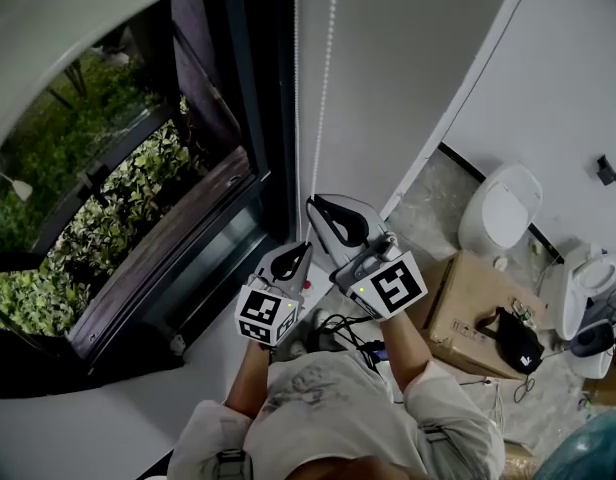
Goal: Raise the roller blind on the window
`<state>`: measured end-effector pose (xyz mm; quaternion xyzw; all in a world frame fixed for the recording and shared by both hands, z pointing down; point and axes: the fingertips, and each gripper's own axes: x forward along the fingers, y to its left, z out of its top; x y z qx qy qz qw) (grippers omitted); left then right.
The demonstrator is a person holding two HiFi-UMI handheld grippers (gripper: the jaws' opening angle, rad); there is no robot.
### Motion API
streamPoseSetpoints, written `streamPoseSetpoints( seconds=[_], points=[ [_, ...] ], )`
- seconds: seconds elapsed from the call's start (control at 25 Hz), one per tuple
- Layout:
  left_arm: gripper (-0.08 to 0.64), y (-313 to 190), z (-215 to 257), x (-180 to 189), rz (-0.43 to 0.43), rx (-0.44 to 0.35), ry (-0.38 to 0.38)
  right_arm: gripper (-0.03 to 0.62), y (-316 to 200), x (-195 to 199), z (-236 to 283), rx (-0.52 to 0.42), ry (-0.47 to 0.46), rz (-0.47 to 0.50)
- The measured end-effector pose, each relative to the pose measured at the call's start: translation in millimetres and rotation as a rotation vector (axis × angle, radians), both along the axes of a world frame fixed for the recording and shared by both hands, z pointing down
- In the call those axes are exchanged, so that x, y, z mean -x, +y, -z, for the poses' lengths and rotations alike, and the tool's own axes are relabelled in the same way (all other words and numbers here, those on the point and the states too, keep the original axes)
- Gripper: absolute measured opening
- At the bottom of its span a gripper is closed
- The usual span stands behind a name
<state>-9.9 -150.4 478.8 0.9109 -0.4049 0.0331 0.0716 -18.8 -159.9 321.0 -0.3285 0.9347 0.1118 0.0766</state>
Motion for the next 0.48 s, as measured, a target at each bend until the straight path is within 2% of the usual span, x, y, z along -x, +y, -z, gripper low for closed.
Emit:
streamPoseSetpoints(
  seconds=[0.48],
  points=[
    [0.011,3.5,-39.9,-2.9,-0.009,0.072,-0.007,0.02,2.6,-4.2,-39.3,0.059,0.029,-0.014]
  ],
)
